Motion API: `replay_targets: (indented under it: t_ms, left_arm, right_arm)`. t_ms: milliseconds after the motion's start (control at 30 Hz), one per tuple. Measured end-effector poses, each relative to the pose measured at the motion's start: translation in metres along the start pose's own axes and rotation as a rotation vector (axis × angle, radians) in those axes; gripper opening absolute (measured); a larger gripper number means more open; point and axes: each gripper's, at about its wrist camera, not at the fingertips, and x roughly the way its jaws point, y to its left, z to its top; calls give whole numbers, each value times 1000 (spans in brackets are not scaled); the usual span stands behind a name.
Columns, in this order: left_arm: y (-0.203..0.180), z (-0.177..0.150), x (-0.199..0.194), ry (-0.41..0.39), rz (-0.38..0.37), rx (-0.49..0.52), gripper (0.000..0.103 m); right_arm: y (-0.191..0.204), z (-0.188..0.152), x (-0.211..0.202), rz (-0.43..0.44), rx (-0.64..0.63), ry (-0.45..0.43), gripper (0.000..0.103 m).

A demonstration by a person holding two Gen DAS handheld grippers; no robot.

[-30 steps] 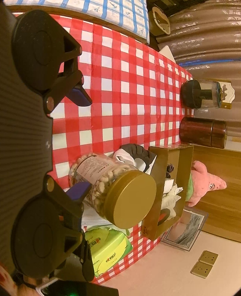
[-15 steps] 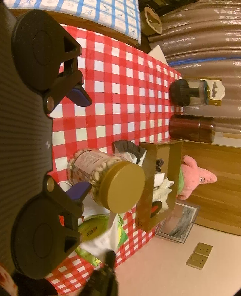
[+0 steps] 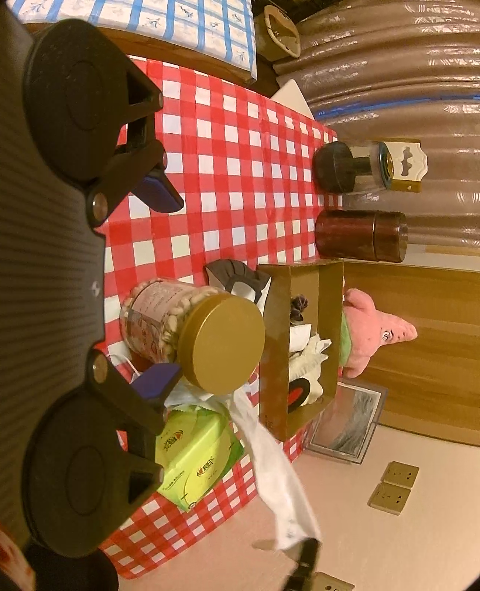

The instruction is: Organize soft objects

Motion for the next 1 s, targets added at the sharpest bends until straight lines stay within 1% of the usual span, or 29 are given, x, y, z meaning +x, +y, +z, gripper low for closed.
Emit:
replay_targets:
  t_ms: [200,267,333,433,633,833,900,933,967,1000]
  left_arm:
    - [-7,-3,0,3,-14,5,87]
    - [-11,-4,-1,6,-23,6,87]
    - [-16,-6,-2,8,-35,14,87]
    - [-24,-8,-1,14,-59,35,87]
    - [-28,-8,6,24,-76,49,87]
    - [-26,-8,18,37,-77,50,87]
    - [-25,-8,21,42,-76,47,87]
    - [-24,-9,24,45,-76,45,87]
    - [-23,-9,26,48,-75,42,87]
    - [-22,-10,27,51,-75,40,87]
  right_arm:
    - [-19,19,-22,-61,34,-113,1]
    - [-21,21,-24,-67,40,-124,1]
    - [-23,19,-23,-43,39,-98,1]
    - [-19,9,-10,29,24,-14,1]
    - [-3,-24,27,157,27,142,1]
    - [13,-48,64,245,39,215,2]
    - [18,-53,73,254,16,238,13]
    - [21,-56,77,252,8,241,39]
    - [24,-58,80,250,1,242,67]
    - [25,-60,80,254,-1,234,74]
